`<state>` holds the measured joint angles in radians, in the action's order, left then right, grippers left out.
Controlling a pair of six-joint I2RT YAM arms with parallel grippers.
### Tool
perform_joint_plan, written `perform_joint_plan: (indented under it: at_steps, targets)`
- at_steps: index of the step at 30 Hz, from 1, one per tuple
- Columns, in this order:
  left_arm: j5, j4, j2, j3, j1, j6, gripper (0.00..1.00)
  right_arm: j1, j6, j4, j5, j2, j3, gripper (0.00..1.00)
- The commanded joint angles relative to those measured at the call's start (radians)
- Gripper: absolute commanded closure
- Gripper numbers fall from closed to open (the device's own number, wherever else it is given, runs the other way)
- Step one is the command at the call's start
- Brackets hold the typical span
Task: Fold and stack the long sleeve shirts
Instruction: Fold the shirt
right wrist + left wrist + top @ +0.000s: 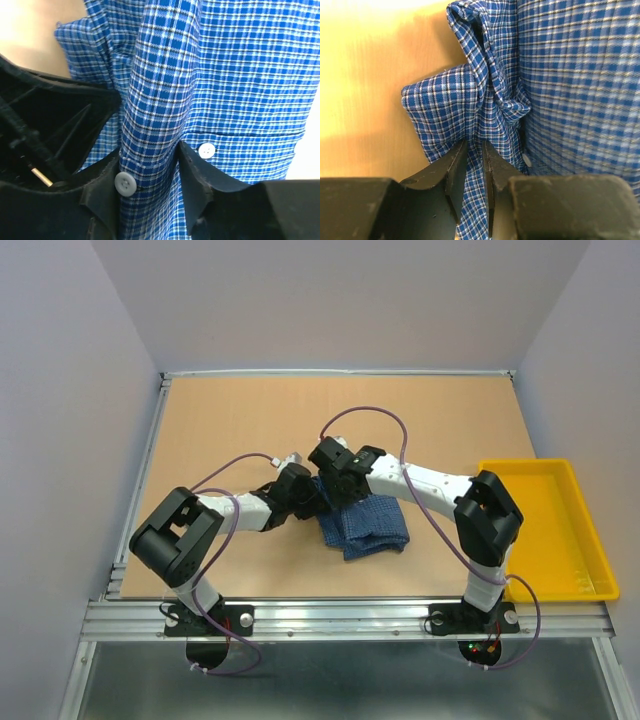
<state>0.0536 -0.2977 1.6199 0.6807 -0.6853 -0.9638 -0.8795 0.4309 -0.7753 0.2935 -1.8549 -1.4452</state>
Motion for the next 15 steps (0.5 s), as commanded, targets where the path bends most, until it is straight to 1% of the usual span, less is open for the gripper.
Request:
perform_joint_plan:
  at_steps: [1, 7, 12, 13, 15]
  targets:
    - [0.005, 0.035, -0.023, -0.032, 0.000, -0.001, 0.69, -0.021, 0.040, 0.022, -0.024, 0.008, -0.069, 0.50]
    - [-0.017, 0.072, -0.072, -0.040, -0.002, -0.003, 0.69, -0.019, 0.069, 0.024, -0.010, 0.069, -0.081, 0.49]
    - [-0.038, 0.098, -0.117, -0.050, 0.000, -0.003, 0.69, -0.019, 0.085, 0.033, -0.030, 0.079, -0.086, 0.49]
    - [-0.041, 0.103, -0.123, -0.050, -0.002, -0.004, 0.69, -0.021, 0.086, 0.036, -0.048, 0.082, -0.084, 0.40]
    - [-0.046, 0.109, -0.127, -0.056, 0.000, -0.003, 0.69, -0.019, 0.085, 0.060, -0.079, 0.097, -0.075, 0.36]
